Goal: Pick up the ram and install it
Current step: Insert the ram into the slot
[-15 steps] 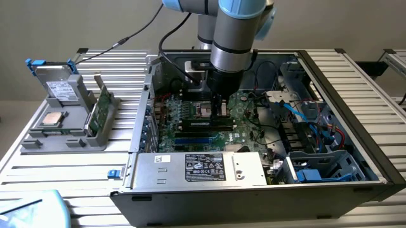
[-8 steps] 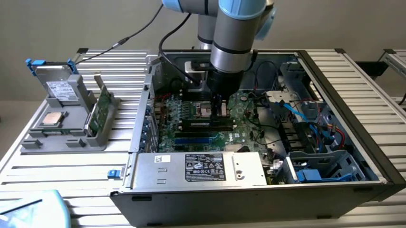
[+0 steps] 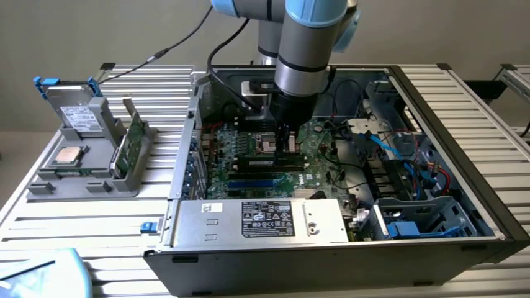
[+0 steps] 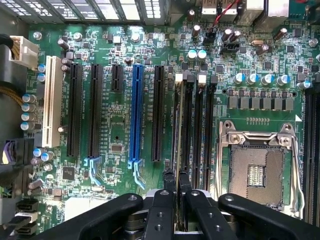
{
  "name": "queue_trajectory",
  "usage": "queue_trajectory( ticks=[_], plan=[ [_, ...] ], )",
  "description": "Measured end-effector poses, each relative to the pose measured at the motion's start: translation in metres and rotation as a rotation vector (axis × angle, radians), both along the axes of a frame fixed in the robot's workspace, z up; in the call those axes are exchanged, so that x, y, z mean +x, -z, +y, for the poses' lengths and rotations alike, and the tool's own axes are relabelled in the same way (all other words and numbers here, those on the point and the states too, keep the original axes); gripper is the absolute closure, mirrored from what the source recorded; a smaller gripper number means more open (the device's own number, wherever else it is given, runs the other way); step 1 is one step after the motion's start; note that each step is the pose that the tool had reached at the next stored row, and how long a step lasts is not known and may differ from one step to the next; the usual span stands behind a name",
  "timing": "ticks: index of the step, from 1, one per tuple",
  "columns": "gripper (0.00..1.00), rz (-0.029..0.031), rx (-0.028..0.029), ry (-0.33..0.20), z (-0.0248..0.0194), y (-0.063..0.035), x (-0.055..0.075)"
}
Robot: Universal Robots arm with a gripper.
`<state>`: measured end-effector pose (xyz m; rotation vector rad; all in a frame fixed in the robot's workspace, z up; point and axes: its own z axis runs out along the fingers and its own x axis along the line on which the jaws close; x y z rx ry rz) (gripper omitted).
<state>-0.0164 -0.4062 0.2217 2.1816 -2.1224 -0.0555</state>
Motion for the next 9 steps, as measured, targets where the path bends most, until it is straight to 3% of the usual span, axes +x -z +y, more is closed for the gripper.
queue_trajectory(
  ticks=[9],
  plan=[
    [0.86,0.0000,0.0001,0.005,0.0004,0.0006,0.0001]
  ],
)
